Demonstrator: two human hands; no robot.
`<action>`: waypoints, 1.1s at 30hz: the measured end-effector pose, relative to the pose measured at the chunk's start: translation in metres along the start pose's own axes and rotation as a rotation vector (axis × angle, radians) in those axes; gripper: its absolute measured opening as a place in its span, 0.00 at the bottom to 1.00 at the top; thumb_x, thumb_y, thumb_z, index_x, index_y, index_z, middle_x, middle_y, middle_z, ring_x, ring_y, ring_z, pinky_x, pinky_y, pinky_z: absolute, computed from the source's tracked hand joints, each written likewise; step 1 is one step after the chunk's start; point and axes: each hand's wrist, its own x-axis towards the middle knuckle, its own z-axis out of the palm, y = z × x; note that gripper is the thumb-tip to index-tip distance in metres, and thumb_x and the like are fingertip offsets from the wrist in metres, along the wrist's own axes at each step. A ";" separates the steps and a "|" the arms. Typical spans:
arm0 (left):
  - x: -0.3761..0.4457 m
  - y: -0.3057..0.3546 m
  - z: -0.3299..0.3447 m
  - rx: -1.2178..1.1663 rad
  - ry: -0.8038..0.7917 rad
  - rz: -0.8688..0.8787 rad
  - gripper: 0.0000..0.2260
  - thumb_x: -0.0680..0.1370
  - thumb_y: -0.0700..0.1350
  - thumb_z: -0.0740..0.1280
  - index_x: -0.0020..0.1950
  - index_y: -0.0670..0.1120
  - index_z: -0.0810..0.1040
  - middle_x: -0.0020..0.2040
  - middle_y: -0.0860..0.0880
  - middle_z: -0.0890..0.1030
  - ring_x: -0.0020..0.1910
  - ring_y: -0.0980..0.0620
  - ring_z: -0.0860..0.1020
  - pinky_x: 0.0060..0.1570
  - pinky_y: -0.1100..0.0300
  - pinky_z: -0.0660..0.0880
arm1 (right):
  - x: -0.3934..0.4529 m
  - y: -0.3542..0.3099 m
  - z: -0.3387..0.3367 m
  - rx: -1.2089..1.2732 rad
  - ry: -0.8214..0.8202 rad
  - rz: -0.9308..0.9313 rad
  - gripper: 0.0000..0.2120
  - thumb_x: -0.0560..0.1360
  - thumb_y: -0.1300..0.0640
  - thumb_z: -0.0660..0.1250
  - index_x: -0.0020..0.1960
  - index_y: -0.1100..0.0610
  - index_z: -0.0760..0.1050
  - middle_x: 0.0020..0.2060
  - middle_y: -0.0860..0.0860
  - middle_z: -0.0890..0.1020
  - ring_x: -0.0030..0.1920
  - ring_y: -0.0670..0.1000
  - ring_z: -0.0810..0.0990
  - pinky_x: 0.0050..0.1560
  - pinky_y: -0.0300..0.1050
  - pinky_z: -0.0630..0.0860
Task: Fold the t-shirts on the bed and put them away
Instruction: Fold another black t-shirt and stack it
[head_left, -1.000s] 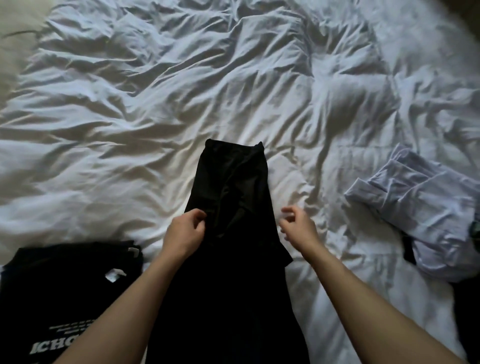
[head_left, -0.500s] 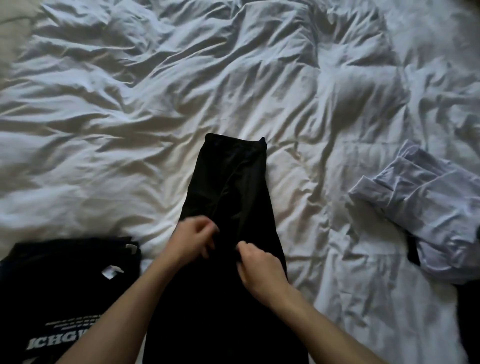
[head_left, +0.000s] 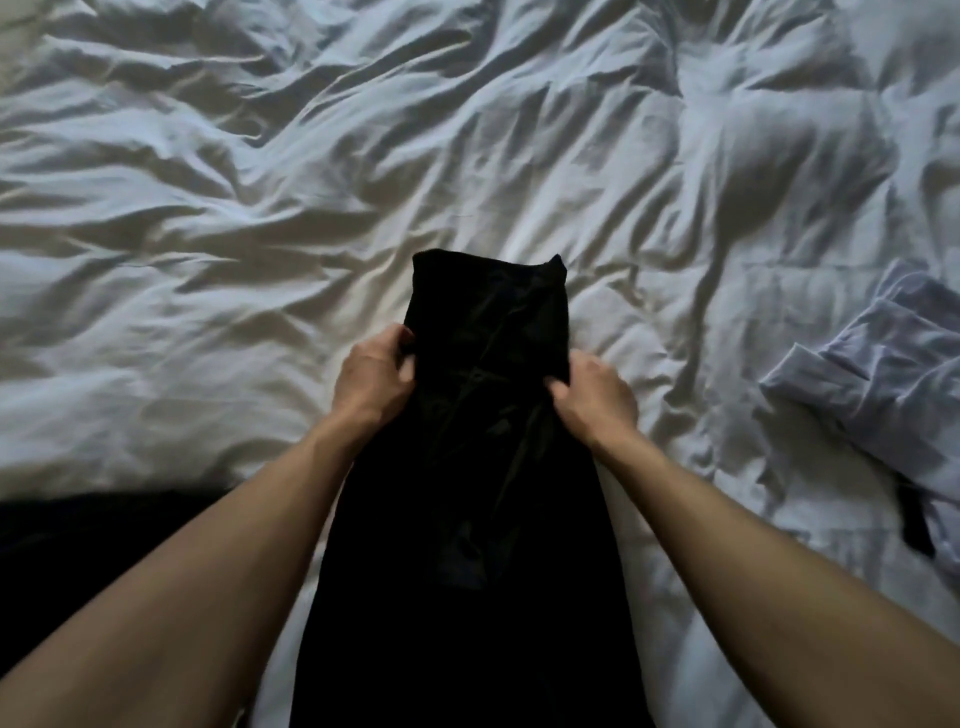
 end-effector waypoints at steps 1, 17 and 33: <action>0.002 -0.009 -0.005 -0.017 0.039 -0.017 0.07 0.77 0.42 0.66 0.54 0.46 0.80 0.47 0.41 0.83 0.47 0.39 0.81 0.46 0.50 0.76 | 0.002 0.012 -0.002 0.056 0.041 0.031 0.14 0.79 0.52 0.63 0.61 0.59 0.73 0.58 0.62 0.79 0.58 0.64 0.77 0.53 0.53 0.73; -0.042 0.026 0.004 0.128 0.040 0.421 0.13 0.78 0.53 0.62 0.57 0.50 0.79 0.48 0.50 0.80 0.46 0.46 0.81 0.44 0.51 0.78 | -0.014 0.014 0.019 -0.224 0.435 -0.519 0.27 0.75 0.44 0.59 0.68 0.58 0.73 0.64 0.61 0.75 0.64 0.62 0.73 0.61 0.56 0.71; -0.128 0.050 0.022 -0.310 -0.374 -0.296 0.10 0.71 0.41 0.70 0.36 0.48 0.69 0.27 0.55 0.72 0.26 0.60 0.69 0.32 0.63 0.69 | 0.002 0.038 0.003 0.176 0.026 -0.234 0.28 0.81 0.38 0.50 0.79 0.43 0.54 0.78 0.48 0.59 0.76 0.53 0.56 0.74 0.58 0.56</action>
